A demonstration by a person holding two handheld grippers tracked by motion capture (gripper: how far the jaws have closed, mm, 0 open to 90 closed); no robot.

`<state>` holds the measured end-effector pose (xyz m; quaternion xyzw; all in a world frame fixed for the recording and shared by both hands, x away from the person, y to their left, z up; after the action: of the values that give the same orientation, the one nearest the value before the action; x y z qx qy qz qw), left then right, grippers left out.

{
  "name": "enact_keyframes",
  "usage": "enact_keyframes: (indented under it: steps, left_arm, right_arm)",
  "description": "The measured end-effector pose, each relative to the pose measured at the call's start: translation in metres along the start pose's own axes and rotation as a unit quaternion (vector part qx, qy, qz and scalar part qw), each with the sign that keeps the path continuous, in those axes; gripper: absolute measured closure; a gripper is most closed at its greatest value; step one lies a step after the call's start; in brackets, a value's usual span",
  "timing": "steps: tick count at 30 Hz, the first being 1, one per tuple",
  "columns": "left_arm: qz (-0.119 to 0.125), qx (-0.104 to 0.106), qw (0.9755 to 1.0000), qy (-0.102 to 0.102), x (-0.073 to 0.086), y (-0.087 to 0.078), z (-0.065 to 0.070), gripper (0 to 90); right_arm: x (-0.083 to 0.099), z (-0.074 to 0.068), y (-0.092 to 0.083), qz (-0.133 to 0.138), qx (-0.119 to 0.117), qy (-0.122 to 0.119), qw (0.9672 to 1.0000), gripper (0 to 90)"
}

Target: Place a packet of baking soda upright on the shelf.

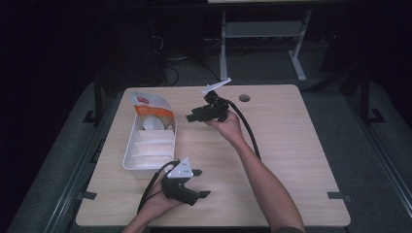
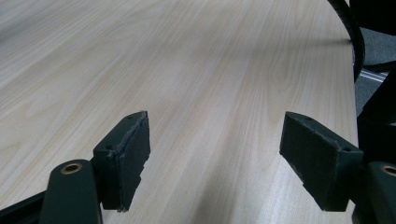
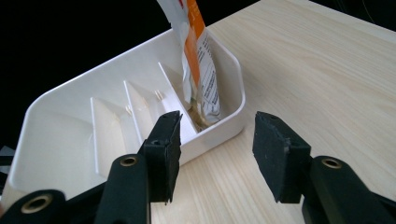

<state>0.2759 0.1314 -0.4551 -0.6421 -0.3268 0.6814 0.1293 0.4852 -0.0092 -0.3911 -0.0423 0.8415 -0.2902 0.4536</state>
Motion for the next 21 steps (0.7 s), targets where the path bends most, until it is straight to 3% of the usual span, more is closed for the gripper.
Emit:
enact_keyframes:
  steps: [21]
  left_arm:
    - [-0.003,0.002,1.0,-0.004,0.001,0.002,-0.001,23.8]
  right_arm:
    - [0.013,0.0,-0.043,0.017,0.007,0.007,0.9998,43.8]
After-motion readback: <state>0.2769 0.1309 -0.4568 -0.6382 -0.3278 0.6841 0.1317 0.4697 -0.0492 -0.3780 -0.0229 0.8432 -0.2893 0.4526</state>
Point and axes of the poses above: each handheld gripper's, and its own axes: y roughly forward along the jaws, x roughly out of its underside, z roughly to its right, the point moved 2 cm from there along y, roughly forward along the jaws, and after that the axes turned 8 degrees about y, right-handed, at the moved point
